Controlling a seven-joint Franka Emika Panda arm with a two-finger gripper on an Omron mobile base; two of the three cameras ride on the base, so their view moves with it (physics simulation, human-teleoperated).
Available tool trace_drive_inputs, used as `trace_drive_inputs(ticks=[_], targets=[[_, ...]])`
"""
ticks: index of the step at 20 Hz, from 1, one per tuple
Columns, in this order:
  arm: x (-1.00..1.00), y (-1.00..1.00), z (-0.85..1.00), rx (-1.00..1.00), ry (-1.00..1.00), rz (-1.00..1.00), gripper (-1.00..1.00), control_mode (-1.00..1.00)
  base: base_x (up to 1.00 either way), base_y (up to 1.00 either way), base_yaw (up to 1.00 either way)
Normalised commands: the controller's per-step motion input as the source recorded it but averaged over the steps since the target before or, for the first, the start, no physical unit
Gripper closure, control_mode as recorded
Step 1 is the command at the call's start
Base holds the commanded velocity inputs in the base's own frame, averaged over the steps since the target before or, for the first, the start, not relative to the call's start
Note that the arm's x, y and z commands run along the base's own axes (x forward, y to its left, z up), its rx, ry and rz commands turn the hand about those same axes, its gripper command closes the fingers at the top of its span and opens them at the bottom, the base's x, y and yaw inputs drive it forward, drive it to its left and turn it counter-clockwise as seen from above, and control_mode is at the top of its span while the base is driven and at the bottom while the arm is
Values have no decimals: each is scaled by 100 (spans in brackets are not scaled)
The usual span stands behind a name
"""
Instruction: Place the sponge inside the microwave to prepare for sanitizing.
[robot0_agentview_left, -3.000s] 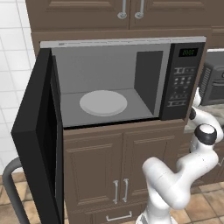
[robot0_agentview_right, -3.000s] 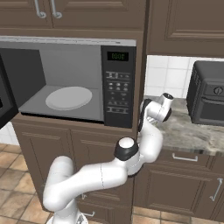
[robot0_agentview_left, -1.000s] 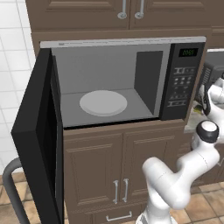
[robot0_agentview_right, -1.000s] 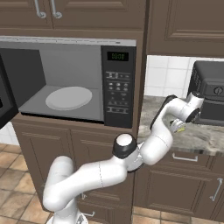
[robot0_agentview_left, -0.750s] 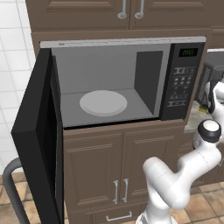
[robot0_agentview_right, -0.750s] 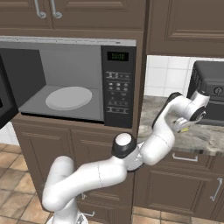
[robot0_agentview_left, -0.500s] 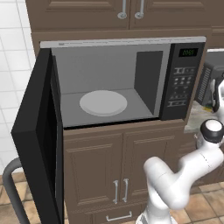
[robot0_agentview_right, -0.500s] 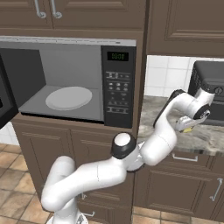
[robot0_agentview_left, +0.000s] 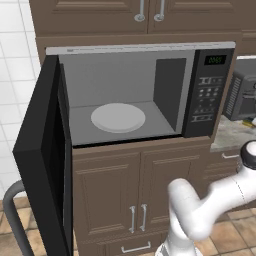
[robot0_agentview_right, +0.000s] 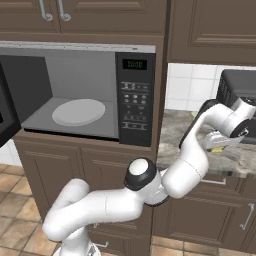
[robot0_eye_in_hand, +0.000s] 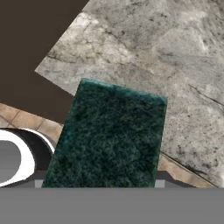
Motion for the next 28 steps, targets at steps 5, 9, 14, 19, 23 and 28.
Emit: trace_drive_inputs(ticks=[5,9,14,19,23,28], targets=[[-64,38,13,-9,-12,-15,100,-100,0,0,0],[-61,37,18,-12,-6,-16,100,-100,0,0,0],[-62,34,20,-12,-1,-12,100,-100,0,0,0],[-55,42,22,-7,0,-3,100,-100,0,0,0],[-46,48,27,-1,0,0,100,-100,0,0,0],[-47,50,28,0,0,0,100,-100,0,0,0]])
